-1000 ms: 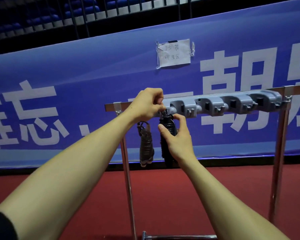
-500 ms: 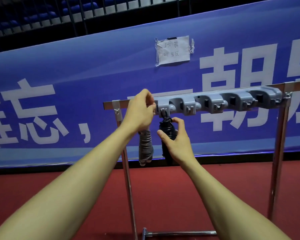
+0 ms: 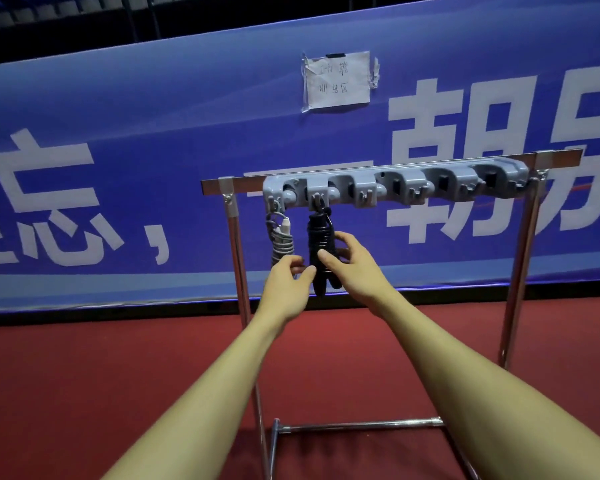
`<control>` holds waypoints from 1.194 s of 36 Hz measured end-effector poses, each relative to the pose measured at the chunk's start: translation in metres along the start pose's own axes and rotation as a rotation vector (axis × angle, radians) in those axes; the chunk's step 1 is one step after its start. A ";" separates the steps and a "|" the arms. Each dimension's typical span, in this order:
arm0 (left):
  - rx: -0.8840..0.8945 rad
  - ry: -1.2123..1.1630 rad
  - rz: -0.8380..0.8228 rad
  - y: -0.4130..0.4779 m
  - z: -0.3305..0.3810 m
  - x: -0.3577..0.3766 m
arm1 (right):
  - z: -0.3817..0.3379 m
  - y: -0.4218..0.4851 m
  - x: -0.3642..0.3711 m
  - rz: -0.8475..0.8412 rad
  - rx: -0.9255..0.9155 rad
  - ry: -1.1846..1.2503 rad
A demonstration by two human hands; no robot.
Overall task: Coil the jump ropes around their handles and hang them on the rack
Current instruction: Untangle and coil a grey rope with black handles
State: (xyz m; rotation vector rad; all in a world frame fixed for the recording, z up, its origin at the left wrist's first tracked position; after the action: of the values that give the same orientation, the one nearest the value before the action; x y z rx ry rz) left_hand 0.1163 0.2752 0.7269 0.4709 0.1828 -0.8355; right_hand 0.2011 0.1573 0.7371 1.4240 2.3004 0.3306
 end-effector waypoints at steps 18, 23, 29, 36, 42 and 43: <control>0.060 0.429 -0.250 -0.162 -0.063 0.042 | 0.040 -0.172 -0.044 -0.063 0.079 -0.600; 0.047 0.543 -0.366 -0.239 -0.126 0.077 | 0.105 -0.251 -0.050 -0.167 0.091 -0.754; -0.008 0.687 -0.519 -0.325 -0.221 0.123 | 0.214 -0.347 -0.048 -0.253 0.198 -0.845; -0.155 0.776 -0.693 -0.388 -0.339 0.175 | 0.341 -0.427 -0.049 -0.331 0.411 -0.832; -0.308 0.723 -0.801 -0.438 -0.430 0.216 | 0.434 -0.484 -0.043 -0.362 0.583 -0.792; -0.331 0.689 -0.809 -0.448 -0.443 0.224 | 0.449 -0.494 -0.041 -0.363 0.609 -0.782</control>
State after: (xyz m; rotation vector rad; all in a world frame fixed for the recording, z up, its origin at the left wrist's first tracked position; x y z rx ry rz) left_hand -0.0587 0.0759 0.1130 0.3496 1.1887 -1.3716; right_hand 0.0320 -0.1081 0.1465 1.0399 1.9590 -0.9389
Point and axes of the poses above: each hand's wrist, its own y-axis towards the middle knuckle, its own x-axis out of the palm, z = x × y, the point moved 8 cm from there along y, towards the middle knuckle, and after that the axes turned 4 degrees about z, right-handed, at the moved point
